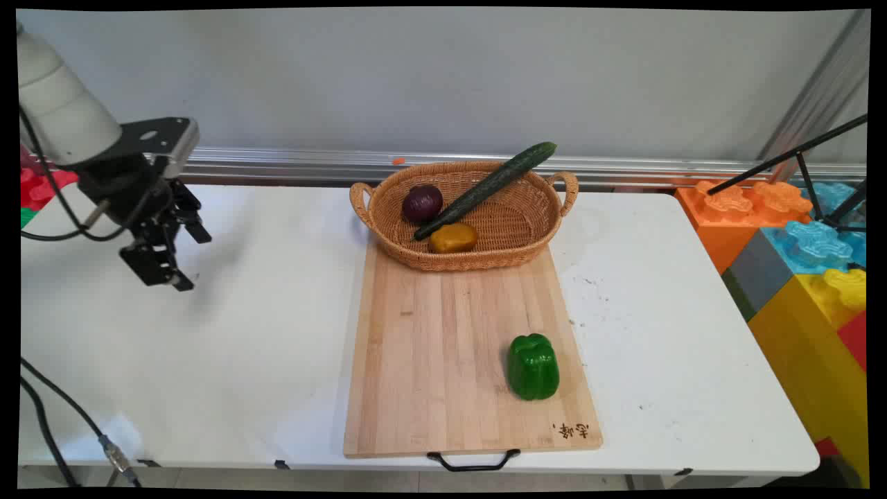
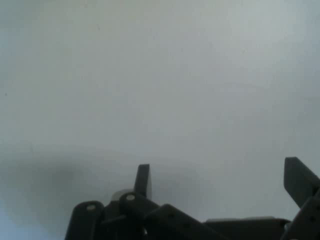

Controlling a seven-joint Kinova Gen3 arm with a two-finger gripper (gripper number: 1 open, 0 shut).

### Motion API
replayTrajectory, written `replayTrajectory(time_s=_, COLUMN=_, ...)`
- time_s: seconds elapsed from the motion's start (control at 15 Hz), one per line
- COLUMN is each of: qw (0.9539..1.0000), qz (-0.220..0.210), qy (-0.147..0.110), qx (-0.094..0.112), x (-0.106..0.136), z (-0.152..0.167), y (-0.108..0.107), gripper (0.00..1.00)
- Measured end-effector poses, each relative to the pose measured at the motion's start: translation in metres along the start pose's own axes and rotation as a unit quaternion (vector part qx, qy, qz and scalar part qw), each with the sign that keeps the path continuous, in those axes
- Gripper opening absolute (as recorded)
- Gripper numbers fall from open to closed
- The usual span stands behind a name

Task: Pick up the cucumber from the vegetable basket

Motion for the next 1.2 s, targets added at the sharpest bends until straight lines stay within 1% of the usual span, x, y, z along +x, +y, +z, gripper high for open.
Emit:
replayTrajectory(time_s=0.2, qw=0.9997, qz=-0.019, qy=0.014, qx=0.0, x=0.009, z=0.008, y=-0.004, gripper=1.0)
replayTrajectory(time_s=0.33, qw=0.9989, qz=-0.033, qy=0.033, qx=0.003, x=0.022, z=0.011, y=-0.007, gripper=1.0)
replayTrajectory(time_s=0.47, qw=0.9965, qz=-0.053, qy=0.063, qx=0.013, x=0.044, z=0.011, y=-0.011, gripper=1.0)
replayTrajectory(time_s=0.53, qw=0.9943, qz=-0.065, qy=0.081, qx=0.025, x=0.057, z=0.009, y=-0.015, gripper=1.0)
replayTrajectory(time_s=0.73, qw=0.9851, qz=-0.099, qy=0.127, qx=0.061, x=0.093, z=0.002, y=-0.023, gripper=1.0)
replayTrajectory(time_s=0.93, qw=0.9719, qz=-0.128, qy=0.173, qx=0.096, x=0.137, z=0.002, y=-0.029, gripper=1.0)
replayTrajectory(time_s=1.0, qw=0.9683, qz=-0.133, qy=0.184, qx=0.104, x=0.15, z=0.004, y=-0.031, gripper=1.0)
replayTrajectory(time_s=1.07, qw=0.9663, qz=-0.137, qy=0.189, qx=0.108, x=0.159, z=0.006, y=-0.032, gripper=1.0)
replayTrajectory(time_s=1.13, qw=0.9632, qz=-0.143, qy=0.196, qx=0.115, x=0.173, z=0.01, y=-0.034, gripper=1.0)
replayTrajectory(time_s=1.2, qw=0.9615, qz=-0.146, qy=0.2, qx=0.119, x=0.182, z=0.014, y=-0.035, gripper=1.0)
